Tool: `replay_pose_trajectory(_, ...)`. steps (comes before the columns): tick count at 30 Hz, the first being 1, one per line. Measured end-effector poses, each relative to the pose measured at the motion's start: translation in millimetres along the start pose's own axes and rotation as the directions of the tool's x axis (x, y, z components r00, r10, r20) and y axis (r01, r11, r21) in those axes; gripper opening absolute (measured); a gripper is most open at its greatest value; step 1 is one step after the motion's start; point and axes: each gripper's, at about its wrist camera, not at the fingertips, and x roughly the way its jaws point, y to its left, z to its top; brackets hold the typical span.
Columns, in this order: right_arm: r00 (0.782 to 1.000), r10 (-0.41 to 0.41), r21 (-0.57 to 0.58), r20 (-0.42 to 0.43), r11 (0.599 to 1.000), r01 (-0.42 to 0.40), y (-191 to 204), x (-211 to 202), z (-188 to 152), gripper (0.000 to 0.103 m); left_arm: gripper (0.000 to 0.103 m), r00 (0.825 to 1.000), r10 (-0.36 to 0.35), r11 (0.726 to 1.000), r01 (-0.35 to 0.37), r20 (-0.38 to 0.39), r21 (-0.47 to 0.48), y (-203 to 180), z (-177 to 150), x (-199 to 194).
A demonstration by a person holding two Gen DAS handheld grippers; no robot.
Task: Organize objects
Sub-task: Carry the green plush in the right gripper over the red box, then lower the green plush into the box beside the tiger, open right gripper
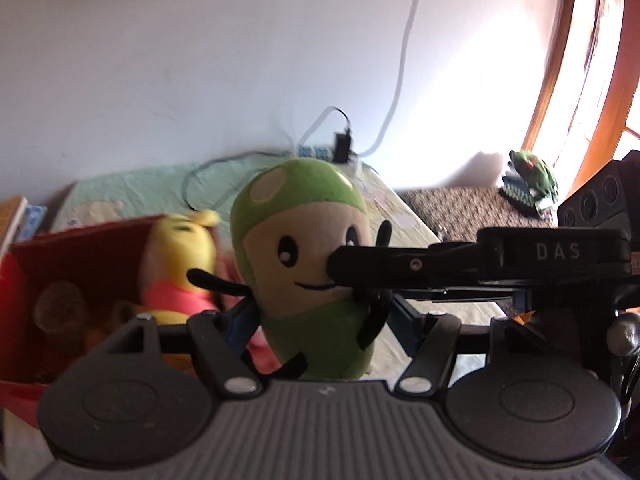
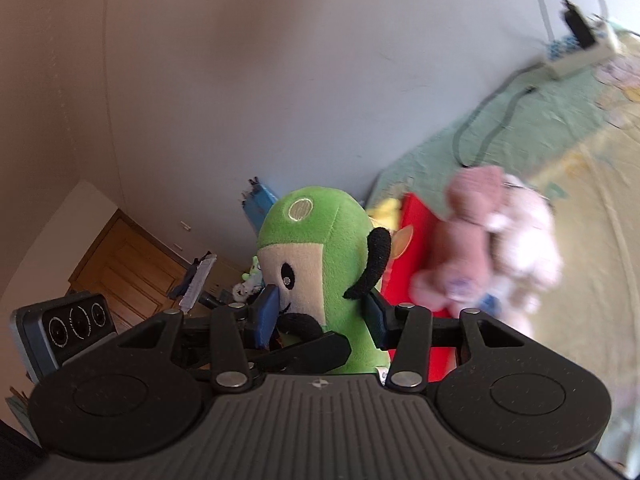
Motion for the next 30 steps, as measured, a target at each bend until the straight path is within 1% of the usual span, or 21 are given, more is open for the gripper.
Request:
replay_pose_trajectory(3, 1.0, 0.003, -0.041, 0.002, 0.999, -0.003, 26, 25, 1, 0.049, 0.068, 1.0, -0.002, 1.0, 0.003, 0.029, -0.03, 30, 3, -18)
replay_pose_trajectory(6, 1.0, 0.001, -0.073, 0.001, 0.997, -0.001, 47, 55, 1, 0.049, 0.068, 0.999, 0.007, 1.0, -0.006, 0.051, -0.03, 61, 4, -33)
replay_pose_trajectory(9, 1.0, -0.013, -0.082, 0.002, 0.997, 0.013, 62, 85, -2, 0.049, 0.068, 0.998, 0.012, 0.999, -0.009, 0.054, -0.048, 94, 3, -40)
replay_pose_trajectory(12, 0.999, -0.038, -0.088, 0.004, 0.995, 0.038, 72, 112, -7, 0.049, 0.068, 0.999, -0.005, 0.997, 0.008, 0.043, -0.077, 125, 0, -41)
replay_pose_trajectory(16, 0.996, -0.094, -0.086, 0.008, 0.992, 0.095, 78, 142, -16, 0.049, 0.068, 0.999, -0.036, 0.995, 0.036, 0.009, -0.092, 158, -3, -33)
replay_pose_trajectory(20, 0.986, -0.165, -0.076, 0.012, 0.983, 0.165, 80, 162, -26, 0.049, 0.068, 0.998, -0.061, 0.993, 0.057, -0.035, -0.107, 184, -7, -17)
replay_pose_trajectory(27, 0.962, -0.273, -0.079, 0.009, 0.959, 0.273, 80, 183, -36, 0.049, 0.068, 0.991, -0.094, 0.99, 0.082, -0.098, -0.115, 211, -17, 10)
replay_pose_trajectory(30, 0.952, -0.307, -0.081, 0.008, 0.948, 0.307, 80, 193, -37, 0.049, 0.068, 0.988, -0.103, 0.989, 0.089, -0.116, -0.118, 218, -19, 18)
